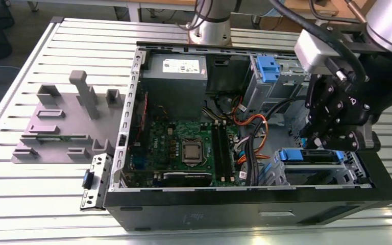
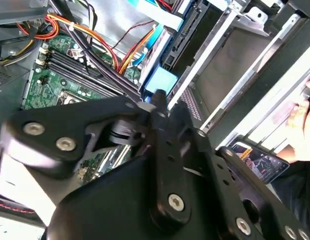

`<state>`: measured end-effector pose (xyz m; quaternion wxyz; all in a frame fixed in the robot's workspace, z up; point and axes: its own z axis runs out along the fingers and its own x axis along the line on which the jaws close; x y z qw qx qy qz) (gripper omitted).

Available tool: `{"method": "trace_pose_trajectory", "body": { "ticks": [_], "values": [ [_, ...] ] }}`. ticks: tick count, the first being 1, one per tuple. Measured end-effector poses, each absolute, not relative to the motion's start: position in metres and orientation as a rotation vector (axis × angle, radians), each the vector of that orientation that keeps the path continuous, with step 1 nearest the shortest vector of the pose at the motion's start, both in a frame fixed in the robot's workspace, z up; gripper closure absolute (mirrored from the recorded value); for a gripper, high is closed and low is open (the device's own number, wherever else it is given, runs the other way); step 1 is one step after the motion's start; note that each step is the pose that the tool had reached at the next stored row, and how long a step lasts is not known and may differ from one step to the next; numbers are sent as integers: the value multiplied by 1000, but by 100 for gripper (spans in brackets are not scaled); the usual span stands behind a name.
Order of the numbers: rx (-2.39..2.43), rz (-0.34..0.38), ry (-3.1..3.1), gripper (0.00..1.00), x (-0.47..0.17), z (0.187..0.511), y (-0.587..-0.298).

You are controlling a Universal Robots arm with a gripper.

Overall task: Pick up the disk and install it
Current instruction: 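Insert the disk into the insertion slot, then insert the first disk wire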

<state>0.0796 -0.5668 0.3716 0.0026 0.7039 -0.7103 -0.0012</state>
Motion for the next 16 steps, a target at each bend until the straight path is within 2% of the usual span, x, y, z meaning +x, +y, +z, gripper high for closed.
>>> {"method": "trace_pose_trajectory", "body": {
  "ticks": [2, 3, 5, 16],
  "values": [
    [2208, -4, -2228, 81, 80, 369, -567],
    [2208, -4, -2228, 81, 80, 368, -567],
    [2208, -4, -2228, 89, 80, 367, -567],
    [2206, 0, -2226, 89, 80, 367, -567]
  ]
}}
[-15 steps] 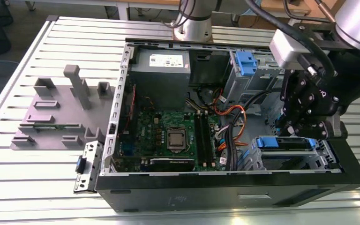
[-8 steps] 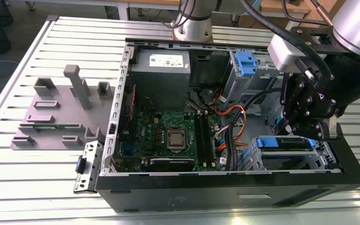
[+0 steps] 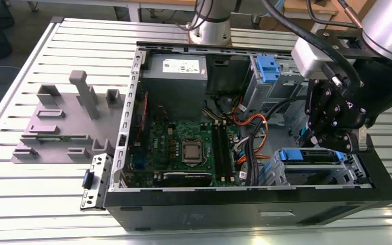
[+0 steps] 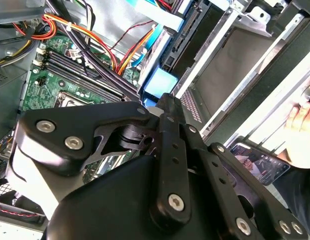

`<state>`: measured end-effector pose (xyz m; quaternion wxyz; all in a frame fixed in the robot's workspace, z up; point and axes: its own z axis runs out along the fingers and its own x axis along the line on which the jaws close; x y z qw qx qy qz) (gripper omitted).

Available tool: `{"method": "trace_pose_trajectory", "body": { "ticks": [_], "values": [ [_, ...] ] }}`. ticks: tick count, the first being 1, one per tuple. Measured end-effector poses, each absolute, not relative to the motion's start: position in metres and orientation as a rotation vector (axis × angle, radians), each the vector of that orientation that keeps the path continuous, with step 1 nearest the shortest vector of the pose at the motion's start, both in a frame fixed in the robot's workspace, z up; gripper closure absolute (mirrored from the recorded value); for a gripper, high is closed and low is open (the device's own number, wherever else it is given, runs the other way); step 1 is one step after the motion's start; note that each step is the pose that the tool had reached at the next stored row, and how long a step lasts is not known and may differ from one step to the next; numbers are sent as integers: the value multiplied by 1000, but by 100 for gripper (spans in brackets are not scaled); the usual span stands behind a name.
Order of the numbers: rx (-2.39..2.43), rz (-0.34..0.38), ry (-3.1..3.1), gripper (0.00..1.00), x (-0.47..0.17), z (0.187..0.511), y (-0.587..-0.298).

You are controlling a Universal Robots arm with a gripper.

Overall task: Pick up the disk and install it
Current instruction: 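Insert the first disk wire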

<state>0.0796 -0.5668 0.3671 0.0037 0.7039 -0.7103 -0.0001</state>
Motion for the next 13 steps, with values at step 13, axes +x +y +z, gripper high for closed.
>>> {"method": "trace_pose_trajectory", "body": {
  "ticks": [13],
  "values": [
    [2206, 0, -2226, 89, 102, 367, -567]
  ]
}}
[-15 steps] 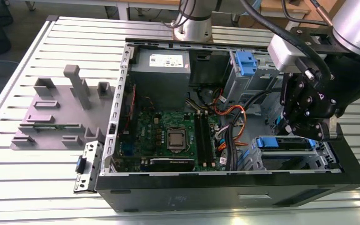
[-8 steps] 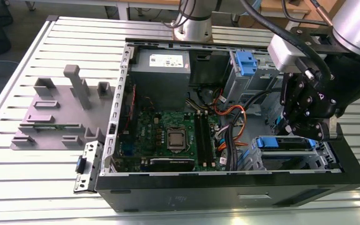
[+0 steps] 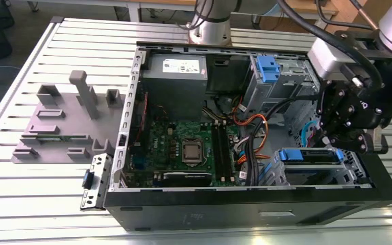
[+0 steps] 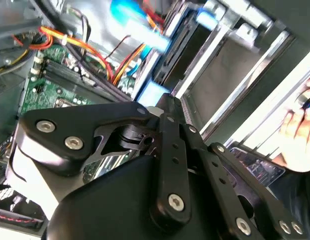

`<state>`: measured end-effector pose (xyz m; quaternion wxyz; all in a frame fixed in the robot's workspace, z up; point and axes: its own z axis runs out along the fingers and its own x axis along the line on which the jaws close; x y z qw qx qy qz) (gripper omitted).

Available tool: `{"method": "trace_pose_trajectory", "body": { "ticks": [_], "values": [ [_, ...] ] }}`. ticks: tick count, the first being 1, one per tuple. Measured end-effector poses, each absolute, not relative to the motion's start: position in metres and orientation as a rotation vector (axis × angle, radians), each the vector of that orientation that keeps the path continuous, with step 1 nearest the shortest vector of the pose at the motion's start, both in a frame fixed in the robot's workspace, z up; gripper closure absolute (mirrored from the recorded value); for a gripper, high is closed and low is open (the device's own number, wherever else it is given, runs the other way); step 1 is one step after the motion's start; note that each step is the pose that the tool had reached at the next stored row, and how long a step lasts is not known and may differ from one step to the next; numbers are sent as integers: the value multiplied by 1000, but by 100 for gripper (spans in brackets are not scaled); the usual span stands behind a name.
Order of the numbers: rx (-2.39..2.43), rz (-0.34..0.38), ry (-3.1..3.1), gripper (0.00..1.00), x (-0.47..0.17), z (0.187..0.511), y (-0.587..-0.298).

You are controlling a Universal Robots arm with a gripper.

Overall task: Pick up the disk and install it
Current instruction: 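Insert the first disk wire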

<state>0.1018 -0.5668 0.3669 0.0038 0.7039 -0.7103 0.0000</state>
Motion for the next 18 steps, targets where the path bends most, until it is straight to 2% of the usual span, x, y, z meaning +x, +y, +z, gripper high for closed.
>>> {"method": "trace_pose_trajectory", "body": {
  "ticks": [12, 18],
  "values": [
    [2206, -1, -2226, 89, 146, 366, -566],
    [2205, -1, -2226, 89, 152, 366, -554]
  ]
}}
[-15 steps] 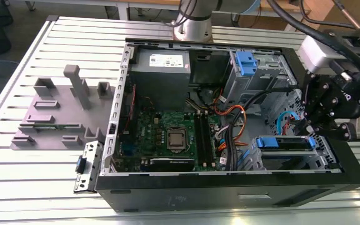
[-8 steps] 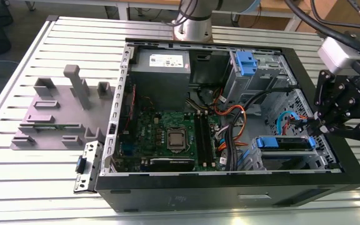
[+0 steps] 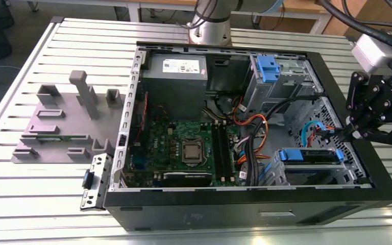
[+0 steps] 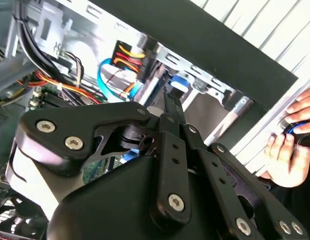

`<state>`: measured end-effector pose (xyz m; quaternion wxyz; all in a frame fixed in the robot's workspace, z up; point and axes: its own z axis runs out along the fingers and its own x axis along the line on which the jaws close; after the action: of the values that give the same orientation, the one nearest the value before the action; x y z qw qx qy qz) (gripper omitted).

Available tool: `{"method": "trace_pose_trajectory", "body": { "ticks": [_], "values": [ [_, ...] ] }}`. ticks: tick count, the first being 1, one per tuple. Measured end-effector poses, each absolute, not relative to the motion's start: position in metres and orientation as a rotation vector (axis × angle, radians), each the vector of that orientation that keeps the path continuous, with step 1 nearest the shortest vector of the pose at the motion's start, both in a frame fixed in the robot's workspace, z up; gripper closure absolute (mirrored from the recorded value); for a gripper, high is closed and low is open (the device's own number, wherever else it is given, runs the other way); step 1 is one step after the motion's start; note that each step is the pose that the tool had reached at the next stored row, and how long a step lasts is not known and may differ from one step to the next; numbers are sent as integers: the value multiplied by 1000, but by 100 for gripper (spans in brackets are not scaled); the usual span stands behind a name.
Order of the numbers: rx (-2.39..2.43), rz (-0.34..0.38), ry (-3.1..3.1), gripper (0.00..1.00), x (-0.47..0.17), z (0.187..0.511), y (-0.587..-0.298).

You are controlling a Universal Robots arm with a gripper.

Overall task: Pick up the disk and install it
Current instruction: 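Insert the first disk wire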

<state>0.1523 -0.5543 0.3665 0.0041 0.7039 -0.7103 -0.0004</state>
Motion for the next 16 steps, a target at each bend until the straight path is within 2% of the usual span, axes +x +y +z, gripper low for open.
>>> {"method": "trace_pose_trajectory", "body": {
  "ticks": [5, 13, 14, 15, 16],
  "values": [
    [2205, -3, -2225, 89, 155, 366, -543],
    [2188, -34, -2208, 89, 162, 365, -540],
    [2187, -36, -2207, 83, 163, 365, -540],
    [2186, -38, -2206, 83, 163, 365, -539],
    [2185, -39, -2205, 76, 163, 364, -538]
  ]
}}
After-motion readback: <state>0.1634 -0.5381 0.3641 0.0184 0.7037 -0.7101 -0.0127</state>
